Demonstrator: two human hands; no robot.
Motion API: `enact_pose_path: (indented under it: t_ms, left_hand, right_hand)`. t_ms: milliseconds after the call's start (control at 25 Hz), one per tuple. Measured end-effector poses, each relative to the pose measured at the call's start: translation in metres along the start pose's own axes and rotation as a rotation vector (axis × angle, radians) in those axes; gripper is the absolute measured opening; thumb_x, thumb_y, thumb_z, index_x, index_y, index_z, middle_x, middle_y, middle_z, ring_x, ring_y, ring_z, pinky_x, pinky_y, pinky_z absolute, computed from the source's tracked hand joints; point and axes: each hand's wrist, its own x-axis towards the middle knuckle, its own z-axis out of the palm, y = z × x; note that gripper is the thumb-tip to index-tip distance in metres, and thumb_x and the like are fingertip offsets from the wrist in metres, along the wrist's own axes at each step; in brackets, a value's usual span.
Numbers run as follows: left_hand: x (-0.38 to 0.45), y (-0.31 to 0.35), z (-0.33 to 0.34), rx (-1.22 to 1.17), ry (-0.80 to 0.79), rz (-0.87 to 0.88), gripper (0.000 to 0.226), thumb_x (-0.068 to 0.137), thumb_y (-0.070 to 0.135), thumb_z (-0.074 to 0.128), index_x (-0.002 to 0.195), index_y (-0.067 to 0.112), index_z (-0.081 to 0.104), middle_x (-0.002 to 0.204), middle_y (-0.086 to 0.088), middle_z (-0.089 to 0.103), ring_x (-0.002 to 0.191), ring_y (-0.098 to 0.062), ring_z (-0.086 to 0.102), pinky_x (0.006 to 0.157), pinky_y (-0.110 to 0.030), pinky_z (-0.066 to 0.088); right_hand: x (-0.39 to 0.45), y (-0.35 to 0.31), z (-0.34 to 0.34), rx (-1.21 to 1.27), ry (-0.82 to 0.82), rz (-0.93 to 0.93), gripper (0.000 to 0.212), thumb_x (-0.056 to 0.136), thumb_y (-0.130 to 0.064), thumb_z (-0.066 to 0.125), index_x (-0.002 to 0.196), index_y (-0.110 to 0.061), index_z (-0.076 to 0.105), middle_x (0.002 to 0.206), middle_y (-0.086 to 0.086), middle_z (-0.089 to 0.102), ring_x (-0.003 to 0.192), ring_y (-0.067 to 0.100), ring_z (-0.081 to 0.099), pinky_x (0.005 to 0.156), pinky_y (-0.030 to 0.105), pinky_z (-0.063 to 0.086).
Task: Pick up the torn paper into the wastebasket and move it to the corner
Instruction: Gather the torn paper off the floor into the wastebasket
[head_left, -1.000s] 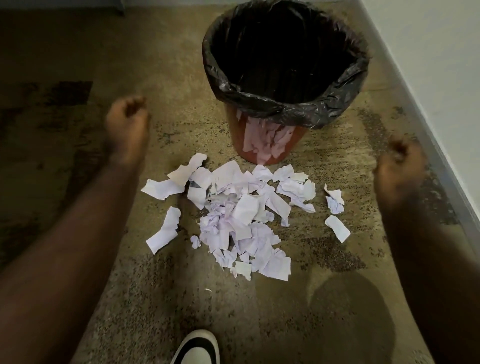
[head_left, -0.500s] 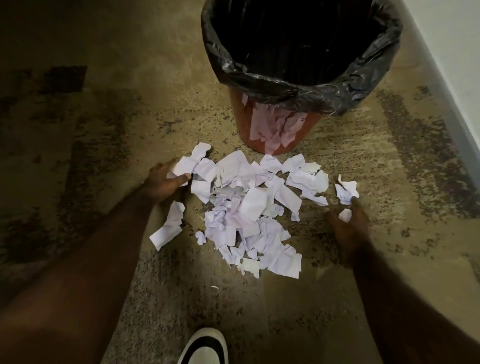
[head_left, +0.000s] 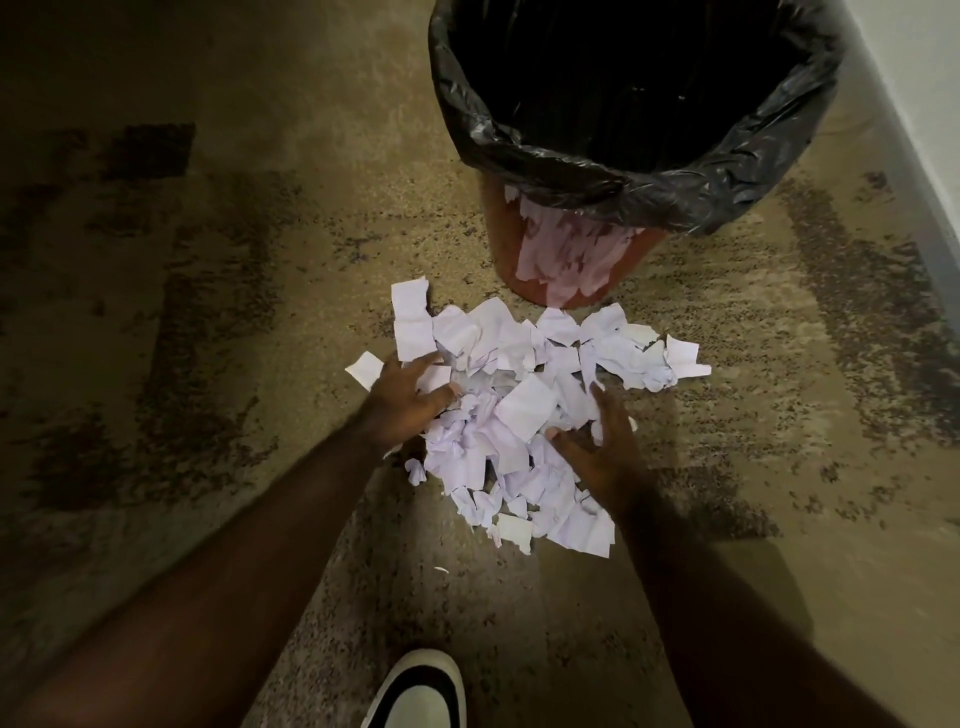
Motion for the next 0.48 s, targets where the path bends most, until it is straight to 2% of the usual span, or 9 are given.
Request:
enact_pose_path:
  t_ms: [40, 80, 200, 280, 360, 440, 480]
  left_hand:
    - [-0.005, 0.001, 0.005, -0.02, -0.014, 0.017, 0.063, 0.08, 0.051, 0.066, 0.138, 0.031, 0.05, 0.143, -0.009, 0.04, 0.135, -0.026, 0.041, 0.11, -0.035, 0.036]
    - [-0.013, 0.004, 0.008, -0.026, -0.034, 0.013, 0.062, 0.081, 0.051, 0.066, 0.138, 0.031, 0.05, 0.143, -0.009, 0.04, 0.134, -0.027, 0.042, 0.109, -0.035, 0.038]
    - [-0.031, 0.012, 0.023, -0.082, -0.117, -0.049, 0.066, 0.082, 0.056, 0.062, 0.141, 0.033, 0.044, 0.146, -0.013, 0.036, 0.133, -0.029, 0.043, 0.11, -0.038, 0.039]
    - [-0.039, 0.018, 0.034, -0.151, -0.148, -0.072, 0.066, 0.082, 0.056, 0.059, 0.142, 0.034, 0.042, 0.151, -0.011, 0.034, 0.139, -0.028, 0.037, 0.113, -0.034, 0.032]
    - [-0.048, 0.025, 0.044, -0.222, -0.171, -0.073, 0.057, 0.091, 0.047, 0.056, 0.144, 0.03, 0.041, 0.153, -0.007, 0.035, 0.14, -0.023, 0.035, 0.109, -0.028, 0.028]
    - [-0.057, 0.033, 0.049, -0.342, -0.189, -0.08, 0.054, 0.093, 0.042, 0.054, 0.143, 0.028, 0.043, 0.151, -0.003, 0.04, 0.137, -0.02, 0.04, 0.112, -0.032, 0.031]
    - [-0.061, 0.038, 0.05, -0.41, -0.201, -0.095, 0.054, 0.09, 0.042, 0.056, 0.142, 0.028, 0.046, 0.149, -0.003, 0.044, 0.134, -0.022, 0.044, 0.113, -0.037, 0.034]
  right_hand:
    - [-0.004, -0.004, 0.005, 0.038, -0.037, 0.003, 0.088, 0.086, -0.042, 0.076, 0.156, -0.03, 0.025, 0.161, -0.014, 0.022, 0.144, 0.011, 0.032, 0.108, 0.015, 0.036]
    - [-0.006, -0.008, 0.01, 0.066, -0.06, -0.002, 0.088, 0.085, -0.042, 0.077, 0.156, -0.032, 0.026, 0.161, -0.013, 0.025, 0.144, 0.012, 0.034, 0.106, 0.016, 0.037]
    - [-0.012, -0.014, 0.024, 0.034, -0.077, -0.076, 0.087, 0.081, -0.047, 0.079, 0.152, -0.041, 0.03, 0.161, -0.008, 0.03, 0.147, 0.012, 0.03, 0.117, 0.035, 0.03]
    - [-0.017, -0.022, 0.032, 0.068, -0.09, -0.081, 0.076, 0.079, -0.046, 0.08, 0.142, -0.05, 0.038, 0.15, -0.012, 0.044, 0.139, 0.01, 0.041, 0.116, 0.038, 0.036]
    - [-0.019, -0.025, 0.039, 0.072, -0.076, -0.071, 0.068, 0.078, -0.052, 0.076, 0.138, -0.046, 0.045, 0.138, -0.013, 0.056, 0.129, 0.011, 0.053, 0.11, 0.043, 0.045]
    - [-0.022, -0.03, 0.043, 0.088, -0.08, -0.082, 0.063, 0.078, -0.052, 0.072, 0.136, -0.04, 0.049, 0.129, -0.011, 0.062, 0.122, 0.011, 0.058, 0.105, 0.044, 0.049]
    - [-0.023, -0.034, 0.044, 0.106, -0.087, -0.095, 0.061, 0.08, -0.046, 0.071, 0.137, -0.037, 0.05, 0.13, -0.01, 0.062, 0.122, 0.008, 0.059, 0.106, 0.04, 0.048]
